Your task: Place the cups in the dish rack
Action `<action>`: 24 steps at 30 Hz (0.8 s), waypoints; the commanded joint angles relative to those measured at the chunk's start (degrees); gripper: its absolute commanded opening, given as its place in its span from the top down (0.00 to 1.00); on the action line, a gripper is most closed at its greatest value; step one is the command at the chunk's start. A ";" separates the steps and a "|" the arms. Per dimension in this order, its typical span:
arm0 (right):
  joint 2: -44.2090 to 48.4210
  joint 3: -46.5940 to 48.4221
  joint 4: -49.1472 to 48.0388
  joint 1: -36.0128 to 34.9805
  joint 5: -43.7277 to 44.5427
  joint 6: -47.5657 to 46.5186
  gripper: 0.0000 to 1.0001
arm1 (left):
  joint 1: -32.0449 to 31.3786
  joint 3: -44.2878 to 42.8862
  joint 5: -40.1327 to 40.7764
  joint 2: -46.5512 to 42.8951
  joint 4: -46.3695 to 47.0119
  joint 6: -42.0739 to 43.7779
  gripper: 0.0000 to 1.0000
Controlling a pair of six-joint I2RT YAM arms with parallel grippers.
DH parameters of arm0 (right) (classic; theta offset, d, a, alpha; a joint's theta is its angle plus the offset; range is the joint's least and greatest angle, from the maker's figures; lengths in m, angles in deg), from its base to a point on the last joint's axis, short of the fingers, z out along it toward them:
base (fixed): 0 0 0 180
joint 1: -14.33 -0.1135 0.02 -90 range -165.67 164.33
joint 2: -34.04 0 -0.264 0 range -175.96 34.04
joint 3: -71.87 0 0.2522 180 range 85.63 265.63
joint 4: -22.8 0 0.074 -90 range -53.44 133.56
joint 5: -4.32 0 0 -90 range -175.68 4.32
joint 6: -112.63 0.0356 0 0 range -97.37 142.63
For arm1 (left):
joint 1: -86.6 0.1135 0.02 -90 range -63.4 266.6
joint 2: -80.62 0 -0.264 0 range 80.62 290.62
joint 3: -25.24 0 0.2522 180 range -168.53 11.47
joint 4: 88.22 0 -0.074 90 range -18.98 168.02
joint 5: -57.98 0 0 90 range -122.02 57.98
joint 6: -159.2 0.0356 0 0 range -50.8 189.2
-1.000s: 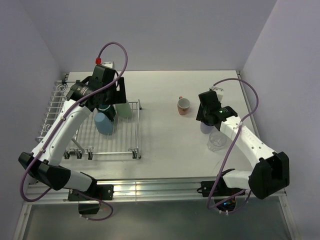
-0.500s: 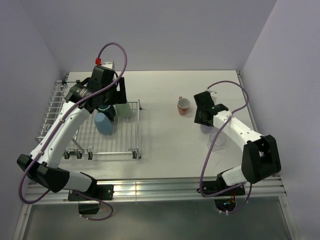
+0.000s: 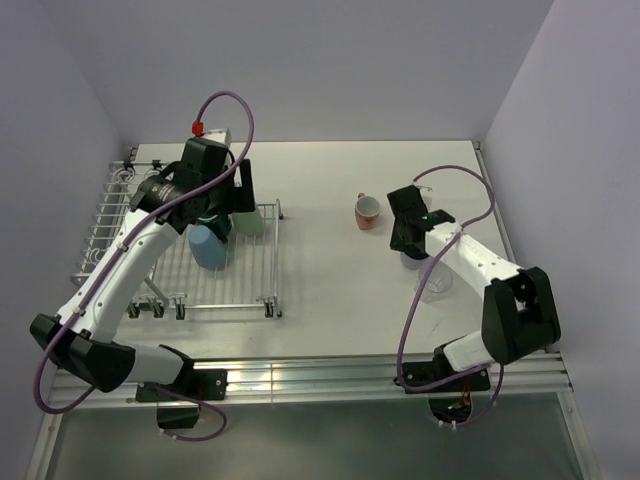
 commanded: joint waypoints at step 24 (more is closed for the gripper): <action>1.32 22.76 -45.36 -9.34 -67.15 35.02 1.00 | 10.70 28.14 -62.31 -13.31 60.34 -12.33 0.01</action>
